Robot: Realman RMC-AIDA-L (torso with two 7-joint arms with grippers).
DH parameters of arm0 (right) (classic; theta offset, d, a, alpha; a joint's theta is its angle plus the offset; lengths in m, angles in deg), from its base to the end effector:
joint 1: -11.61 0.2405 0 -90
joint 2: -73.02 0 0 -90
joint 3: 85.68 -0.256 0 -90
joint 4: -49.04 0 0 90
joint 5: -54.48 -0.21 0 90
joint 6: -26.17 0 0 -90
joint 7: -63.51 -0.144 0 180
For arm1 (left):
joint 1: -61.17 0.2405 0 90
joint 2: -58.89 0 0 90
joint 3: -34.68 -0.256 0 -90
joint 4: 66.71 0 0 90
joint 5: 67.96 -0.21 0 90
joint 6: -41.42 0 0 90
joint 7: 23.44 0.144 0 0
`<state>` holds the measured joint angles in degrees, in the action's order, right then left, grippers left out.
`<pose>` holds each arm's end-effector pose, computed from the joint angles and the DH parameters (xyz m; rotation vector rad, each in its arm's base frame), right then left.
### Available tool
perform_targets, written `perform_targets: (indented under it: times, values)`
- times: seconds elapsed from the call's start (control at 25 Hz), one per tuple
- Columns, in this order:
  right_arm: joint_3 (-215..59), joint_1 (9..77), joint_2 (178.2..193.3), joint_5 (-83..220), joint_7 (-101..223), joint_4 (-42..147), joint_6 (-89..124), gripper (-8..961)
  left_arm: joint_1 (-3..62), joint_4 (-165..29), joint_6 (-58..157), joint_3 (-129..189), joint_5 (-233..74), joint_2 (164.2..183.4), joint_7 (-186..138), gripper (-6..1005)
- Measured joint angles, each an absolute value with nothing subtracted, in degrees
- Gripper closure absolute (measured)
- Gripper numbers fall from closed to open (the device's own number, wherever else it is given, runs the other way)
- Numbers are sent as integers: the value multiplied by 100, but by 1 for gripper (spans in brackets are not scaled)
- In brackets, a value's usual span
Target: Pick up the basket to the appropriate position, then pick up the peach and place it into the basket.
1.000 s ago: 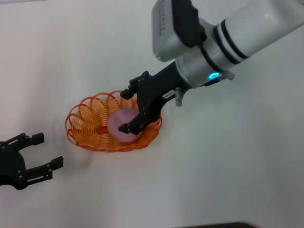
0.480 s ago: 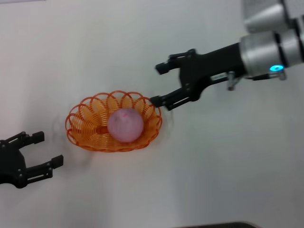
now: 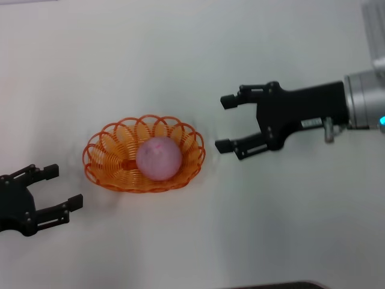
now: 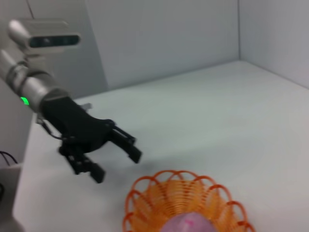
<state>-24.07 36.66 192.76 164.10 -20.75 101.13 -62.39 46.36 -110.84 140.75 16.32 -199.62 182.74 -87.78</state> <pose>0.2317 0.3143 -0.0168 -2.9453 0.3953 0.5087 -0.3489 0.2167 0.0079 -2.5961 -0.7307 -0.5793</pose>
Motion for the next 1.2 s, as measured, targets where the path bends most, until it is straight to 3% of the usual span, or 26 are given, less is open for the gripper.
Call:
perform_targets:
  times: [0.36,1.2]
  values:
    - [-2810,3050,19269,15727,-517,9161,-6536,-3,4597,-11038,14094,1631,-19962,18266,-8778,141]
    - [-3291,3021,19284,15725,1147,7447,-6252,-3,4587,-11021,14083,1605,-19973,18271,-8778,141]
